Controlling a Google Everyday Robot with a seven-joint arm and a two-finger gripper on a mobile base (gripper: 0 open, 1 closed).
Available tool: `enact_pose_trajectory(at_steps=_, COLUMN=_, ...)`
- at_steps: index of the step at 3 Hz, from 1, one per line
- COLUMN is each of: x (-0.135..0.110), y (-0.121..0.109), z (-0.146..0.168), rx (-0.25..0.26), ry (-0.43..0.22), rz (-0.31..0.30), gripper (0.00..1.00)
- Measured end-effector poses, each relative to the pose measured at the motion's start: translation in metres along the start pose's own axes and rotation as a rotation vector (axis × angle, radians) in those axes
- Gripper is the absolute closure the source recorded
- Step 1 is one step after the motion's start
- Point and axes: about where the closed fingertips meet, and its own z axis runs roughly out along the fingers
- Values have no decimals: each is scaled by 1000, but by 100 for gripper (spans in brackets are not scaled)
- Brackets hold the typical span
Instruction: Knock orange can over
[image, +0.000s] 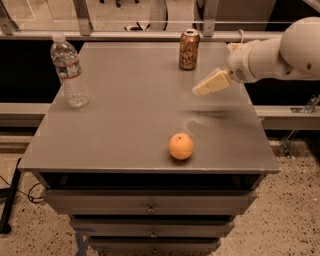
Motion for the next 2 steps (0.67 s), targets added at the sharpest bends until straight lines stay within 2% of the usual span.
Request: enact_pose_trajectory(at_steps=2, x=-21, y=-28, z=61, rx=70, ry=-180, rz=103, gripper=0)
